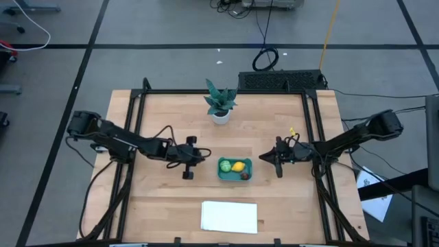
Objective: Pick and placing Produce into tupperware
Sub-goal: Return to Home Position
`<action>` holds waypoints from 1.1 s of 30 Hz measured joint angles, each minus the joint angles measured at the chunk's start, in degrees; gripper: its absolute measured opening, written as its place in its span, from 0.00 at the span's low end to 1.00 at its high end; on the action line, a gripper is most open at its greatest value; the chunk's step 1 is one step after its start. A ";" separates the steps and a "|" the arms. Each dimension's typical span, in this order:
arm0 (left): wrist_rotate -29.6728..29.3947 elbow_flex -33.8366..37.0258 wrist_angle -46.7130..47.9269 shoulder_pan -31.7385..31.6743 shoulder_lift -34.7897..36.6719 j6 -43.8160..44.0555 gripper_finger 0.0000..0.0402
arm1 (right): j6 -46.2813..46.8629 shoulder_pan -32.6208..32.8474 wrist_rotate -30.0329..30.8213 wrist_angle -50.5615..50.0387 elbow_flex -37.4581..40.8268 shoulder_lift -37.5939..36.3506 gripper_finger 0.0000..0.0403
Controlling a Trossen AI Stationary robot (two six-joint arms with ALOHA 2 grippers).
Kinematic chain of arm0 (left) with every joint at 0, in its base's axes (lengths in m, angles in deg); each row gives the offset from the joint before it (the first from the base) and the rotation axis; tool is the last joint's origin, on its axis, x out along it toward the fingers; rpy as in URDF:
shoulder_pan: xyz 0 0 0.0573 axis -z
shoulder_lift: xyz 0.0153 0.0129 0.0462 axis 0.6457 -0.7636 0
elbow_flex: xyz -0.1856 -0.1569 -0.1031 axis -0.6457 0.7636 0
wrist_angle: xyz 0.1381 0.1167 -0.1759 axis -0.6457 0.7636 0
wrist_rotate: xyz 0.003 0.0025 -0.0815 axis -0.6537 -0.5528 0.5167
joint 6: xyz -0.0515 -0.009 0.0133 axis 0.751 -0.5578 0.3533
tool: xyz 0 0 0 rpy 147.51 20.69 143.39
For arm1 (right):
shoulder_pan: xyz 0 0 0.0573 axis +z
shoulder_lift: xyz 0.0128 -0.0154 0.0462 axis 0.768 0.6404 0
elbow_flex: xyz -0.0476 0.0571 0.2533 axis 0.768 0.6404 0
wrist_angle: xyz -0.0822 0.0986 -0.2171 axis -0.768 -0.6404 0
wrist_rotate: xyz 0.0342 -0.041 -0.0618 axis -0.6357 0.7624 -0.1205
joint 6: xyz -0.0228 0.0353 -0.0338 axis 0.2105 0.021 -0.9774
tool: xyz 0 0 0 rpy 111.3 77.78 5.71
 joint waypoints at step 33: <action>0.72 30.25 -25.70 -3.62 44.89 -7.82 0.00 | -14.22 -9.79 -8.68 -19.91 0.00 -30.44 0.00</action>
